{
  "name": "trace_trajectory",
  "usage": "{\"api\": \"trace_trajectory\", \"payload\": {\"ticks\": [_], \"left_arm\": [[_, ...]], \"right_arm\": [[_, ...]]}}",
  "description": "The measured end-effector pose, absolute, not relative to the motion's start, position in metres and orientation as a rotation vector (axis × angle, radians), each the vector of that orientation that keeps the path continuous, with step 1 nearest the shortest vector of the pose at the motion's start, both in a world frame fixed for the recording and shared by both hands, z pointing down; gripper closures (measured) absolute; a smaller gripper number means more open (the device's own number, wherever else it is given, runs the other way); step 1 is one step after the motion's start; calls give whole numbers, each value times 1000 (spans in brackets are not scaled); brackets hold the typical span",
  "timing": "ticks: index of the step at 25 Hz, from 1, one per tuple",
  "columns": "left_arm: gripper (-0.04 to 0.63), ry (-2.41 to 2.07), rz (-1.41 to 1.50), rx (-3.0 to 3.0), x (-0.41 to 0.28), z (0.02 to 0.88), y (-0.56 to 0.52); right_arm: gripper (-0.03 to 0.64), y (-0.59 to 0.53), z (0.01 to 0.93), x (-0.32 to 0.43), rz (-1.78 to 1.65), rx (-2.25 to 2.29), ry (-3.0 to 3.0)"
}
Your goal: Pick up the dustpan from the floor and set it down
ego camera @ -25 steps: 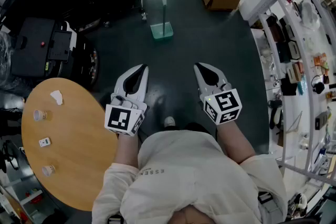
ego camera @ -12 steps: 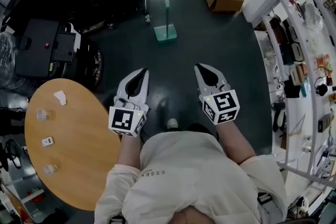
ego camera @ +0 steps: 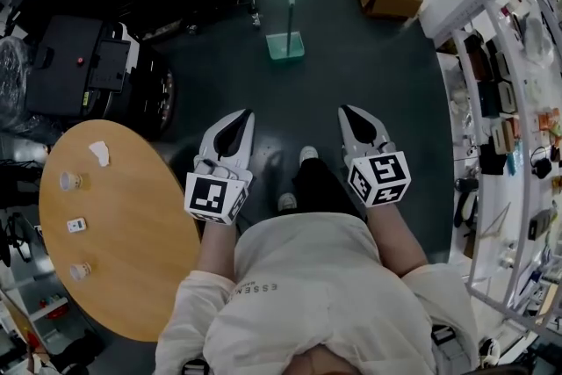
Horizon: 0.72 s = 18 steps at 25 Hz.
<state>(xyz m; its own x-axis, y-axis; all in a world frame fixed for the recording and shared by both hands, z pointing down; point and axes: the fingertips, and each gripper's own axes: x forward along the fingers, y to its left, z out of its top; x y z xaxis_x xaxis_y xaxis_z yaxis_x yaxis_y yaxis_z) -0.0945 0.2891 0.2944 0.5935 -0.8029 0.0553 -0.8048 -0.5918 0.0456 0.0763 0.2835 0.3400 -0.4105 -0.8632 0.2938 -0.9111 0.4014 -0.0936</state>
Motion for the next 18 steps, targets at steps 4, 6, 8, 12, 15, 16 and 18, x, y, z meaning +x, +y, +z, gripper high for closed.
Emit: {"api": "trace_trajectory", "payload": {"ticks": [4, 6, 8, 12, 15, 16, 18], "left_arm": [[578, -1427, 80, 2702, -93, 310, 260], [578, -1449, 100, 2677, -91, 319, 237], [578, -1472, 113, 2657, -89, 326, 206], [578, -1521, 172, 2657, -78, 331, 130], [578, -1557, 187, 2654, -67, 325, 77], [578, -1575, 177, 2640, -65, 323, 60], [581, -1625, 144, 2604, -63, 320, 27]], "right_arm": [[626, 245, 357, 74, 263, 1507, -2441], [626, 216, 365, 72, 262, 1464, -2457], [626, 181, 373, 74, 301, 1430, -2478], [626, 97, 382, 85, 314, 1374, -2497], [626, 40, 387, 103, 300, 1342, -2473], [626, 23, 389, 110, 305, 1336, -2464], [626, -11, 390, 121, 319, 1323, -2455]]}}
